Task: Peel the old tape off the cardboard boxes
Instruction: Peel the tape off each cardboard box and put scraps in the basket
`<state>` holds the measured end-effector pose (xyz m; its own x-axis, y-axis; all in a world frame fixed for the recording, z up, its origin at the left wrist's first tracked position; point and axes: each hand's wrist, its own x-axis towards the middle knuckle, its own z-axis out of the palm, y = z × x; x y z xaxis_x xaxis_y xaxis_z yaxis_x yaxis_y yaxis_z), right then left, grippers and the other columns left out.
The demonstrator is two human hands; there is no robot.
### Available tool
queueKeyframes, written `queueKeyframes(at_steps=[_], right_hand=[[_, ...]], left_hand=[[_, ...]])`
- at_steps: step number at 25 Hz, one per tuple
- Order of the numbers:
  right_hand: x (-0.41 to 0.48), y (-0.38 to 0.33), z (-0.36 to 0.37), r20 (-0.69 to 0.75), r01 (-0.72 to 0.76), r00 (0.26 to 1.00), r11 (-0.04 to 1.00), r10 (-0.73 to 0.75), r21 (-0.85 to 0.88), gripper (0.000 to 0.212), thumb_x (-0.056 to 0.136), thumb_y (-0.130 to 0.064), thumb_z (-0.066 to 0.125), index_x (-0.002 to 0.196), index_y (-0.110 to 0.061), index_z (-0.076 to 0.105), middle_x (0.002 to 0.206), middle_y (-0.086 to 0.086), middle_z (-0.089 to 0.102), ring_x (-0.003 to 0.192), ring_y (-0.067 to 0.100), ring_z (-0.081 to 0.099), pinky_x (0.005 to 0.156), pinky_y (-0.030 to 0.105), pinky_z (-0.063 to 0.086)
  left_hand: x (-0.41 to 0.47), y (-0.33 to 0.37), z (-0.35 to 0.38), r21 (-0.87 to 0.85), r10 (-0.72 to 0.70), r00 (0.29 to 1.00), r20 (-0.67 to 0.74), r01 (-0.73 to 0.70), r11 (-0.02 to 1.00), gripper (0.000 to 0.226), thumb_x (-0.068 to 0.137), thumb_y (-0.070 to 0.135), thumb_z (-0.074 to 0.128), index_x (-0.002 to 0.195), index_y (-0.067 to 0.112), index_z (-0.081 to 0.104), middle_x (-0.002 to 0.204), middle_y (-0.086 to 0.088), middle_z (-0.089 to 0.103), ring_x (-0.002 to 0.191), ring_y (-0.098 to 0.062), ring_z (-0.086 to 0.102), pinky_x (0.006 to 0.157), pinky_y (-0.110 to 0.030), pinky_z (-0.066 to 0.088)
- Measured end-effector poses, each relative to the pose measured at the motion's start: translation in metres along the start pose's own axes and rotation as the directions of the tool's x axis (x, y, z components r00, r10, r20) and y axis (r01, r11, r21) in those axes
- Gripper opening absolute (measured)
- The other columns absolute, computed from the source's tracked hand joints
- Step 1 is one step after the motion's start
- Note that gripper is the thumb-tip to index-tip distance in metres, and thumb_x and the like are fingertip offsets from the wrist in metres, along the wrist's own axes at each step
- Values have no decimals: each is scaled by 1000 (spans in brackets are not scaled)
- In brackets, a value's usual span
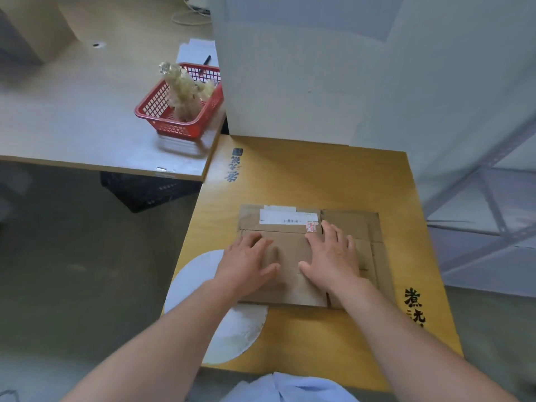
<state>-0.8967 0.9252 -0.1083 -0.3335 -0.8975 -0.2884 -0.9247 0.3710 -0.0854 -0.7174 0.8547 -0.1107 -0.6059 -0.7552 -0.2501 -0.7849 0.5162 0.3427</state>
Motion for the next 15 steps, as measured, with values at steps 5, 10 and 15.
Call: queueKeyframes(at_steps=[5, 10, 15], right_hand=[[-10, -81, -35, -246, 48, 968, 998, -54, -30, 47, 85, -36, 53, 129, -21, 48, 141, 5, 37, 128, 24, 36, 104, 37, 22], [-20, -220, -37, -351, 262, 897, 963, -268, -65, 30, 82, -28, 55, 109, -18, 63, 105, 5, 61, 96, 26, 56, 83, 36, 35], [-23, -346, -13, -280, 440, 841, 886, -463, -144, 24, 89, -32, 44, 100, -20, 61, 95, -1, 62, 90, 21, 57, 81, 35, 33]], left_hand=[[-39, -61, -47, -79, 26, 979, -202, -42, 996, 62, 92, 48, 53, 147, 29, 31, 153, 3, 29, 137, -19, 27, 109, -33, 24], [-107, -170, -84, -38, -109, 927, -359, 102, 994, 61, 91, 49, 52, 144, 25, 36, 140, 5, 41, 126, -16, 39, 101, -30, 32], [-179, -273, -94, -47, -306, 853, -422, 317, 947, 60, 90, 55, 49, 142, 24, 40, 139, 4, 41, 126, -15, 40, 102, -29, 31]])
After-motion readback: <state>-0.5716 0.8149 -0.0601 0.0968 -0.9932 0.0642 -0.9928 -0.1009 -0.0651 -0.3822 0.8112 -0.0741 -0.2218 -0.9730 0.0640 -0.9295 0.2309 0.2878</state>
